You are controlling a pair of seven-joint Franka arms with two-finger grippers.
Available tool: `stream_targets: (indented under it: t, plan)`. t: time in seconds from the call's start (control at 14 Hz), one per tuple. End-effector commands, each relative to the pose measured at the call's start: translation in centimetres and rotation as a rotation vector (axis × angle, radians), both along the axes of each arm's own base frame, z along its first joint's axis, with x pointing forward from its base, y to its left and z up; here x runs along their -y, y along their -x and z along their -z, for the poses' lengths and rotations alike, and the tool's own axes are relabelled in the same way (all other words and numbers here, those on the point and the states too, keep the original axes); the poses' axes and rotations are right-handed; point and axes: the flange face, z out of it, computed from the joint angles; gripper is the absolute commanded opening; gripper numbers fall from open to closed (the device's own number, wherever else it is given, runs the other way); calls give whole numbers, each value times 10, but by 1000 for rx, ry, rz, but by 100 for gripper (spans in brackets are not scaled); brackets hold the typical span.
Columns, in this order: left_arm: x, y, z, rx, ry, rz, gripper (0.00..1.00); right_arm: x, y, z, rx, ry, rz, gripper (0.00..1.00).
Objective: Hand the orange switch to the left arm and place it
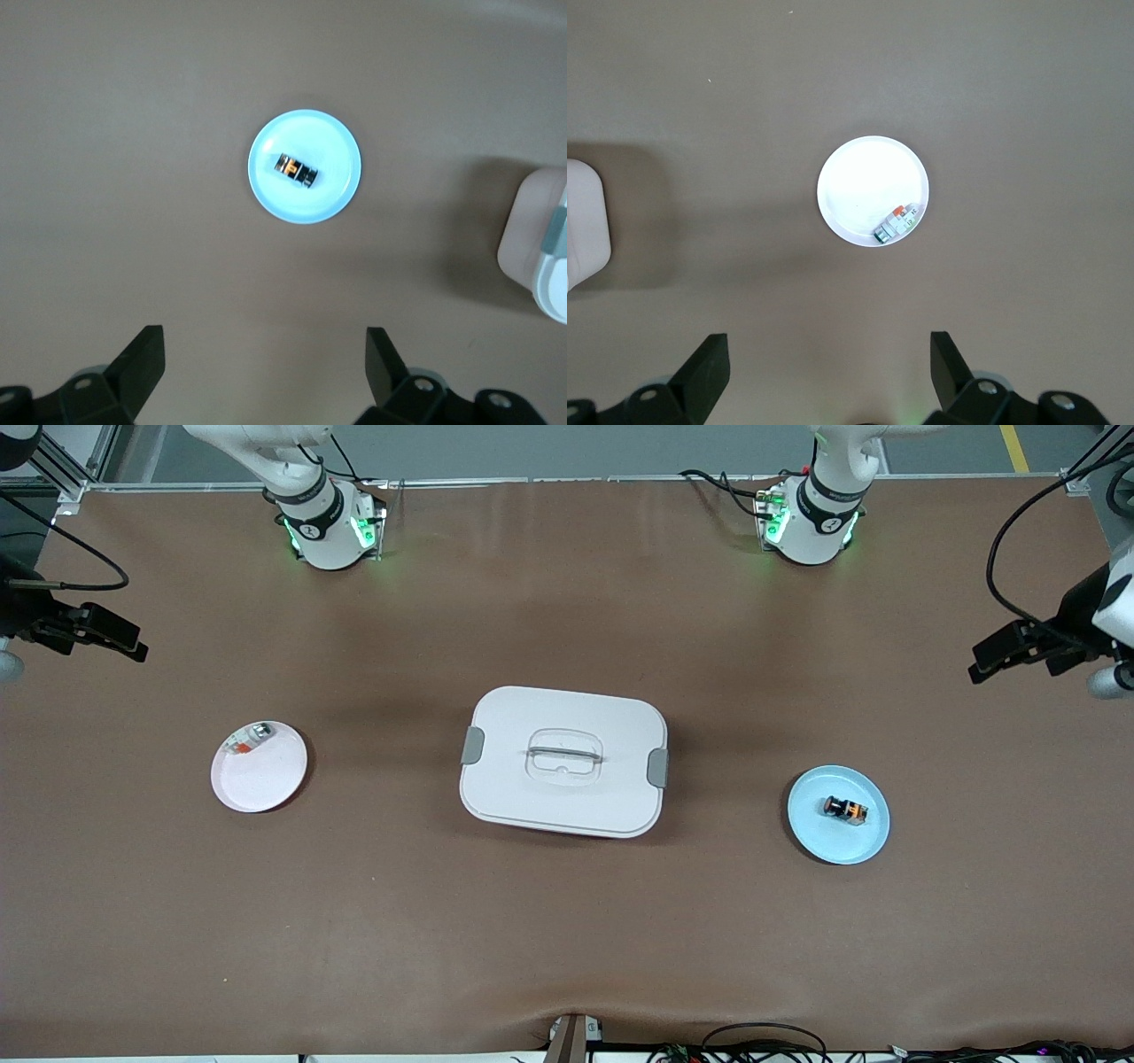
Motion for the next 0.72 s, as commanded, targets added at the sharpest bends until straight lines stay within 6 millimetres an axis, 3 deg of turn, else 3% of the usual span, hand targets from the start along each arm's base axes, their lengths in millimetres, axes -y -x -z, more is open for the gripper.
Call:
stream_targets:
  t: [0.0, 0.64]
  plan:
    - [1, 10, -10, -6, 16, 19, 100, -4, -2, -4, 8, -11, -9, 100]
    - [-2, 6, -3, -15, 5, 15, 100, -6, -2, -4, 9, -41, -8, 100]
